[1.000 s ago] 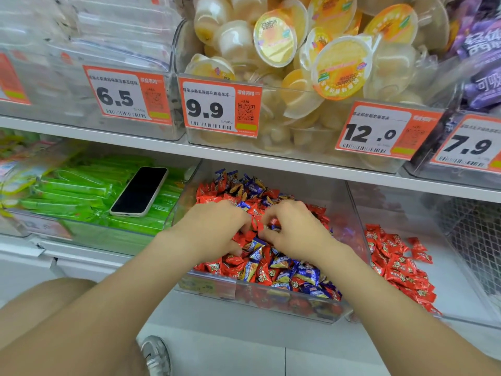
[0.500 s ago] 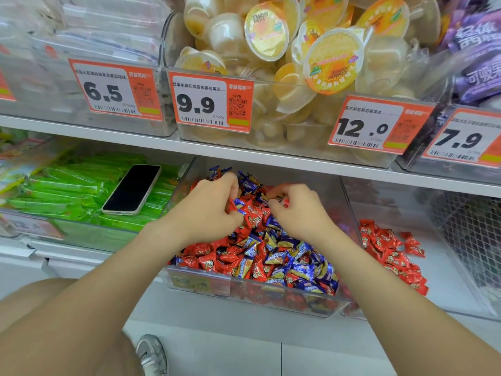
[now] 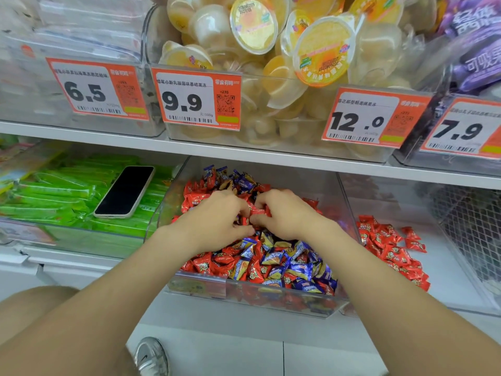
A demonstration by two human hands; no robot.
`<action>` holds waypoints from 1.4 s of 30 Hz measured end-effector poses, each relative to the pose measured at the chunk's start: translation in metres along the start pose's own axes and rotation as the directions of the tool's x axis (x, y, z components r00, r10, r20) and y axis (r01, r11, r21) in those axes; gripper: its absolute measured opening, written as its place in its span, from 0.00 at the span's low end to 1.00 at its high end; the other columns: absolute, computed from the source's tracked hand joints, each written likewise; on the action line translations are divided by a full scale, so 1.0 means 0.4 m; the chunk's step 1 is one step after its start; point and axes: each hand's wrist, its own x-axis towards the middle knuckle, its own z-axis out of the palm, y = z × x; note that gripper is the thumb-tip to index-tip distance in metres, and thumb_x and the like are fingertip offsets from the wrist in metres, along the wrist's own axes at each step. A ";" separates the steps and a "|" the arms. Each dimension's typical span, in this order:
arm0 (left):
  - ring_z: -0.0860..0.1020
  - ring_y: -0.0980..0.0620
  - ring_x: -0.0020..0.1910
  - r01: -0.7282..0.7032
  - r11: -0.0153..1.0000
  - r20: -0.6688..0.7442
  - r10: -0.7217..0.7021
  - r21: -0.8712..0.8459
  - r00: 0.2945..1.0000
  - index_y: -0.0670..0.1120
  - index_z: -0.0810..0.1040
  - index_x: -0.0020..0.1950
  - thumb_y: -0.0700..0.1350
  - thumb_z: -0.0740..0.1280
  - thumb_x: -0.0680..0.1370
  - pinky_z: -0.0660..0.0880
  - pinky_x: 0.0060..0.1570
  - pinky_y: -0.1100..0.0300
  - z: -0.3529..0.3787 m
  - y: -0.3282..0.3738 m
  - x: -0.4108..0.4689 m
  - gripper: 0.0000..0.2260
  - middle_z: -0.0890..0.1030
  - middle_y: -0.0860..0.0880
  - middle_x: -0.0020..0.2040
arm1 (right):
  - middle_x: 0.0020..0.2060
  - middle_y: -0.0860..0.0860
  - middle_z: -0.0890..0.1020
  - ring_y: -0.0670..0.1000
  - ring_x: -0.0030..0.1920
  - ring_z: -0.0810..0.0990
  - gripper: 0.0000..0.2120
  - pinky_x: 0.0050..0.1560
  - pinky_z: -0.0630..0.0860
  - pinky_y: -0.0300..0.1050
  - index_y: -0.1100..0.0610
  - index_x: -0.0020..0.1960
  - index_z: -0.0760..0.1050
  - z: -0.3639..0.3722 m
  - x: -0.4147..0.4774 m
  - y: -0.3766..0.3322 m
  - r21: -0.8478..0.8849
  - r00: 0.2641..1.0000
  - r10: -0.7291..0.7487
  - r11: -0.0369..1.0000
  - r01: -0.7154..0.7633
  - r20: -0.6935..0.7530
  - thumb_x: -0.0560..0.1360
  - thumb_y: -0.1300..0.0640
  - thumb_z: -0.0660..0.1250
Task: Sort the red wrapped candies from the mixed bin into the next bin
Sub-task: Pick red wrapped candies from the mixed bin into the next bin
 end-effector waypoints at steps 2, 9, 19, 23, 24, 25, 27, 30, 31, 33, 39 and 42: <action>0.72 0.51 0.50 0.000 0.999 -0.005 0.000 0.046 1.000 0.52 0.82 0.61 0.56 0.73 0.79 0.70 0.50 0.58 0.001 -0.005 0.004 0.13 0.71 0.52 0.49 | 0.40 0.49 0.80 0.53 0.43 0.79 0.13 0.42 0.73 0.48 0.53 0.47 0.79 -0.014 -0.003 0.009 0.052 1.000 0.018 0.998 -0.016 -0.024 0.80 0.43 0.71; 0.77 0.58 0.43 0.041 0.998 -0.062 -0.045 -0.051 0.997 0.49 0.80 0.44 0.46 0.72 0.81 0.73 0.43 0.62 -0.002 0.000 0.016 0.07 0.79 0.55 0.44 | 0.41 0.55 0.89 0.55 0.40 0.89 0.10 0.48 0.86 0.46 0.61 0.48 0.85 -0.089 -0.099 0.014 0.713 0.973 0.194 0.665 -0.222 0.122 0.75 0.54 0.80; 0.81 0.43 0.54 0.112 0.976 0.057 -0.125 0.186 0.991 0.51 0.79 0.67 0.62 0.71 0.79 0.81 0.53 0.46 0.019 0.027 0.039 0.22 0.73 0.46 0.62 | 0.42 0.60 0.79 0.51 0.37 0.76 0.03 0.33 0.76 0.39 0.65 0.45 0.82 -0.077 -0.166 0.021 0.946 0.912 0.345 0.151 -0.285 0.220 0.76 0.66 0.74; 0.79 0.46 0.49 0.120 0.976 0.000 -0.122 0.181 0.993 0.52 0.80 0.60 0.56 0.72 0.80 0.77 0.45 0.52 0.026 0.057 0.042 0.13 0.72 0.48 0.57 | 0.41 0.61 0.81 0.52 0.32 0.78 0.08 0.30 0.75 0.40 0.66 0.59 0.81 -0.083 -0.199 -0.001 0.963 0.933 0.278 0.075 -0.258 0.228 0.80 0.65 0.70; 0.78 0.47 0.47 0.109 0.983 -0.038 -0.104 0.149 0.994 0.53 0.80 0.59 0.56 0.71 0.80 0.76 0.44 0.53 0.025 0.068 0.040 0.12 0.70 0.49 0.55 | 0.38 0.59 0.81 0.52 0.32 0.78 0.09 0.30 0.75 0.40 0.64 0.60 0.81 -0.090 -0.209 -0.004 0.967 0.940 0.271 0.091 -0.239 0.207 0.81 0.65 0.69; 0.77 0.48 0.45 0.095 0.991 -0.073 -0.088 0.093 0.993 0.53 0.79 0.58 0.56 0.69 0.81 0.74 0.44 0.53 0.020 0.085 0.034 0.10 0.70 0.51 0.53 | 0.36 0.57 0.81 0.52 0.32 0.79 0.08 0.31 0.76 0.41 0.63 0.60 0.81 -0.098 -0.218 -0.001 0.968 0.948 0.266 0.129 -0.215 0.175 0.82 0.63 0.69; 0.76 0.53 0.42 0.053 0.996 -0.121 -0.062 -0.079 0.991 0.54 0.78 0.54 0.56 0.68 0.81 0.71 0.42 0.56 0.005 0.130 0.020 0.08 0.72 0.51 0.49 | 0.35 0.56 0.83 0.52 0.32 0.80 0.07 0.32 0.77 0.43 0.59 0.57 0.83 -0.121 -0.244 0.016 0.931 0.958 0.278 0.328 -0.163 0.069 0.83 0.57 0.70; 0.73 0.59 0.32 0.090 0.920 -0.002 -0.098 -0.381 0.995 0.57 0.79 0.50 0.57 0.66 0.82 0.69 0.34 0.62 -0.025 0.204 -0.007 0.07 0.78 0.51 0.42 | 0.32 0.58 0.85 0.53 0.28 0.79 0.10 0.32 0.76 0.46 0.54 0.50 0.82 -0.159 -0.302 0.066 0.757 0.940 0.329 0.636 -0.150 -0.090 0.81 0.47 0.72; 0.73 0.60 0.32 0.141 0.854 0.091 -0.110 -0.501 0.990 0.57 0.80 0.50 0.58 0.66 0.82 0.73 0.35 0.58 -0.032 0.227 -0.014 0.07 0.77 0.52 0.40 | 0.32 0.58 0.85 0.53 0.27 0.80 0.10 0.31 0.76 0.45 0.54 0.47 0.82 -0.169 -0.323 0.089 0.716 0.924 0.361 0.678 -0.167 -0.126 0.81 0.47 0.73; 0.74 0.56 0.36 0.232 0.726 0.245 -0.091 -0.647 0.965 0.56 0.81 0.51 0.56 0.66 0.83 0.82 0.41 0.53 -0.038 0.274 -0.019 0.07 0.76 0.50 0.42 | 0.31 0.56 0.86 0.53 0.27 0.83 0.07 0.33 0.78 0.45 0.53 0.45 0.82 -0.186 -0.363 0.140 0.634 0.888 0.422 0.741 -0.222 -0.183 0.79 0.51 0.75; 0.77 0.60 0.35 0.121 0.799 0.266 0.050 -0.589 0.963 0.56 0.80 0.55 0.57 0.65 0.84 0.76 0.39 0.63 -0.003 0.432 0.022 0.07 0.78 0.56 0.41 | 0.43 0.53 0.86 0.53 0.33 0.88 0.06 0.44 0.87 0.55 0.50 0.44 0.84 -0.191 -0.421 0.295 0.435 0.846 0.524 0.788 -0.436 -0.100 0.76 0.60 0.76; 0.78 0.64 0.43 -0.098 0.912 0.166 0.177 -0.398 0.970 0.56 0.79 0.57 0.55 0.64 0.84 0.73 0.44 0.67 0.007 0.497 0.065 0.06 0.81 0.57 0.49 | 0.36 0.46 0.85 0.51 0.36 0.84 0.06 0.42 0.82 0.50 0.50 0.44 0.86 -0.191 -0.429 0.322 0.468 0.849 0.520 0.776 -0.424 -0.092 0.77 0.50 0.74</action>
